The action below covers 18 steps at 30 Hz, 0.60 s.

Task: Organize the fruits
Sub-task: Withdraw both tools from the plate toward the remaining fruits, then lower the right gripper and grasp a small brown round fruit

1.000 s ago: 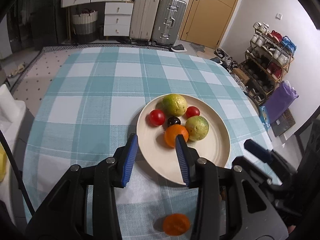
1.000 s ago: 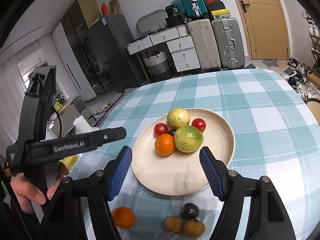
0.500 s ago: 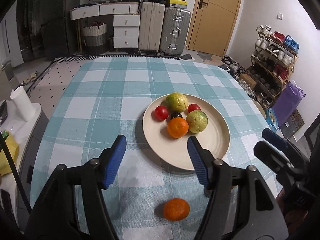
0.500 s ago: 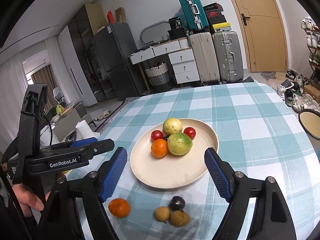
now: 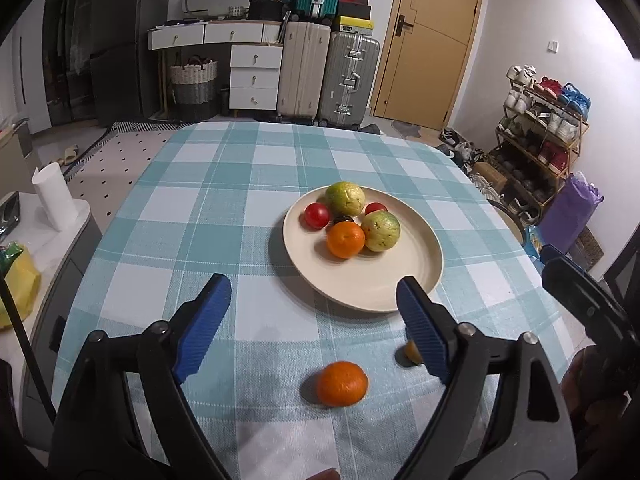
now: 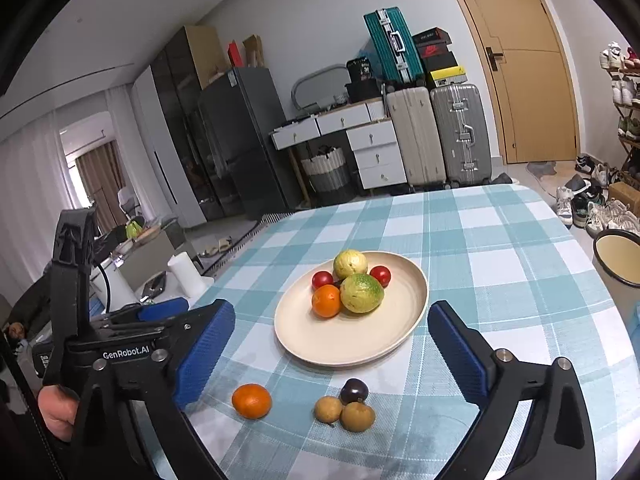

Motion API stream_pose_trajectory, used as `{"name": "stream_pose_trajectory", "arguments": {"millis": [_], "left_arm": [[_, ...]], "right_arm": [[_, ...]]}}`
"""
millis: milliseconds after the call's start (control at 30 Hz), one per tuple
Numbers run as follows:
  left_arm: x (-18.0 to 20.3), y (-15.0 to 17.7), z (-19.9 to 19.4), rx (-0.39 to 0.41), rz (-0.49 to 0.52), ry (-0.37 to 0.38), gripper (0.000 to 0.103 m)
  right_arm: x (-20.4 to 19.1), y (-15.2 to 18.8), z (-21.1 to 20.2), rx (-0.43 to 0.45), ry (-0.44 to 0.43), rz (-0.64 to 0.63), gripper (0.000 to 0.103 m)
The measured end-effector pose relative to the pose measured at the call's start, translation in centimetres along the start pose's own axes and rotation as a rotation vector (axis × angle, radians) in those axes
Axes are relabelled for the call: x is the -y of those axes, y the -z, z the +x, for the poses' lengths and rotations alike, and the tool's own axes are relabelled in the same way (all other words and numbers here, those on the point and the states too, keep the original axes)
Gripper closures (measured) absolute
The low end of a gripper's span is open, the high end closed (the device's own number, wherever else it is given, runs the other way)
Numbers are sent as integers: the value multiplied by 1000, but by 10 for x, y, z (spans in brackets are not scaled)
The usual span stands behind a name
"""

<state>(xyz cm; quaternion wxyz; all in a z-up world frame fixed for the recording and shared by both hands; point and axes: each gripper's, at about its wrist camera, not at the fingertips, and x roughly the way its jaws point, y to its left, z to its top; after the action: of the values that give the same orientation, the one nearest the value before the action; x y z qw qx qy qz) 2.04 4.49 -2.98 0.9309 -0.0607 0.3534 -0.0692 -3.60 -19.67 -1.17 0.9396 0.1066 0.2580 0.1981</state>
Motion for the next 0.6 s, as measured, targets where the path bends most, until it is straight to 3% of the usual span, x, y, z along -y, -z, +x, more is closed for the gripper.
{"name": "stream_pose_trajectory", "arguments": {"millis": [233,400,600], "left_arm": [[2,17,-3,-35,-1,39,3],[7,31,3,-75,8,59,1],[8,49,11,-123,12,79,1]], "right_arm": [[3,6,-12,-3,-19,19,2],[-7,15,-19,1,-29,-27,1],[-1,32,-14,-60,-15,-1,1]]}}
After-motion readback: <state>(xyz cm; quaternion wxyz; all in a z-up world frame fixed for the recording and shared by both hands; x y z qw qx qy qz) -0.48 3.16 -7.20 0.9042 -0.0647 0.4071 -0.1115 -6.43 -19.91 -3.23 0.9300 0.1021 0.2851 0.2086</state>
